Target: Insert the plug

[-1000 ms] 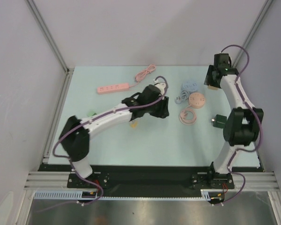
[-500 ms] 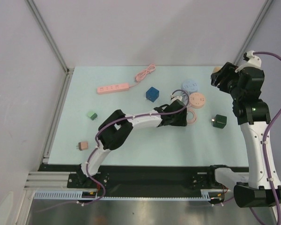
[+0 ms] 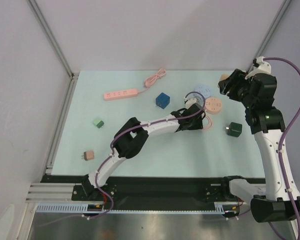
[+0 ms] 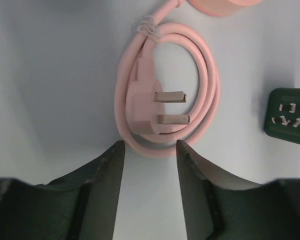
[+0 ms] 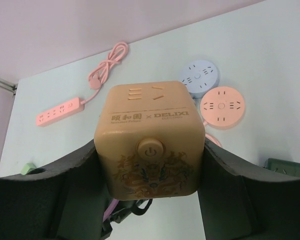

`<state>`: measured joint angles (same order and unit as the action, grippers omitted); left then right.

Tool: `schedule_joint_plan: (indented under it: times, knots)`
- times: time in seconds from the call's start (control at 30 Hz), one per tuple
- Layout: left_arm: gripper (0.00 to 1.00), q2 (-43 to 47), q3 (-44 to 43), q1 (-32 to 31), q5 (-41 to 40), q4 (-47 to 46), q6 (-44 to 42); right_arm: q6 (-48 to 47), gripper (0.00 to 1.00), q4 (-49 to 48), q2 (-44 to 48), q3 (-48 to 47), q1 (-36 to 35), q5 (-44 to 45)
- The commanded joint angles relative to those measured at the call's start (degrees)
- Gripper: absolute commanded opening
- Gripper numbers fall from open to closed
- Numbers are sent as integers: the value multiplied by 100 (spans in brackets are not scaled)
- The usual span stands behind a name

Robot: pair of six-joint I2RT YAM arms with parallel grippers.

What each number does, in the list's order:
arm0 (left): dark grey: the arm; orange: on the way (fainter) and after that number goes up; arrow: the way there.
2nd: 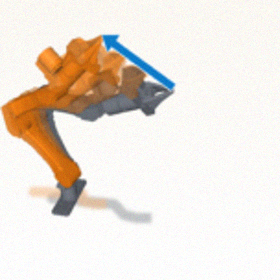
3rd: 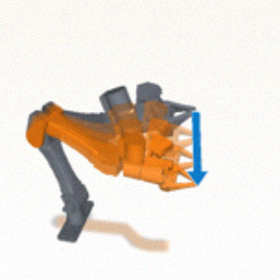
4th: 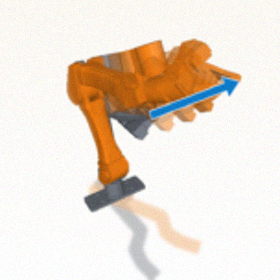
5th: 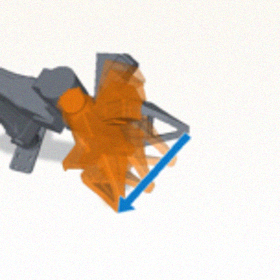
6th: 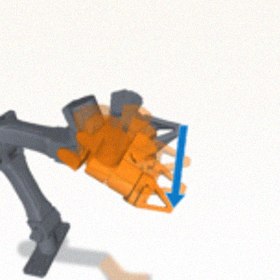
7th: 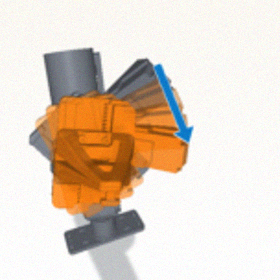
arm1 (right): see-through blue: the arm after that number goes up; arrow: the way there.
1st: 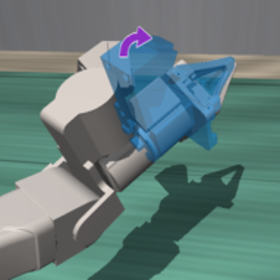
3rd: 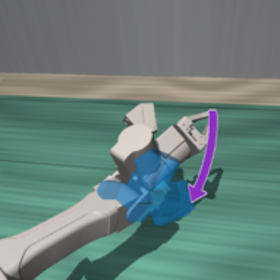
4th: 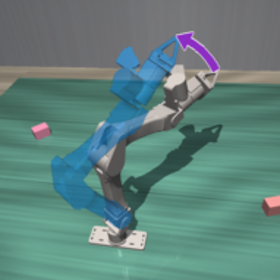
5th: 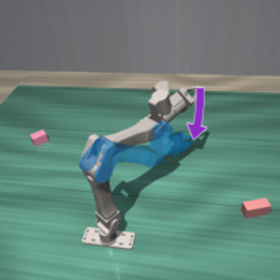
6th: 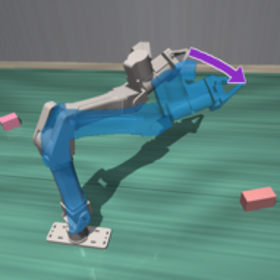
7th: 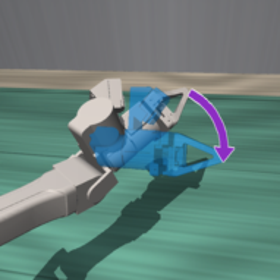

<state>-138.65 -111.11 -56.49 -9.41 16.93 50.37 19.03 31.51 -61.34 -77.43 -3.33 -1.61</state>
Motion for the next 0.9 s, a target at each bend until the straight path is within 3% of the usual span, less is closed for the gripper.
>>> schedule_joint_plan:
  times: [0.0,0.07,0.37,0.57,0.87]
  knots:
    - [50,-312,-262,6,-412,689,219,-57,0,-470,245,-18,-97,11]
    - [44,-338,-332,6,-509,882,219,-66,0,-470,246,0,-115,2]
    - [0,57,37,138,-993,1058,52,-145,0,-488,386,52,-141,73]
    - [0,469,300,164,-1360,1084,-212,-154,0,-496,421,70,-159,99]
    - [0,1348,1380,235,-1581,1076,-519,-302,0,-470,342,131,-264,134]
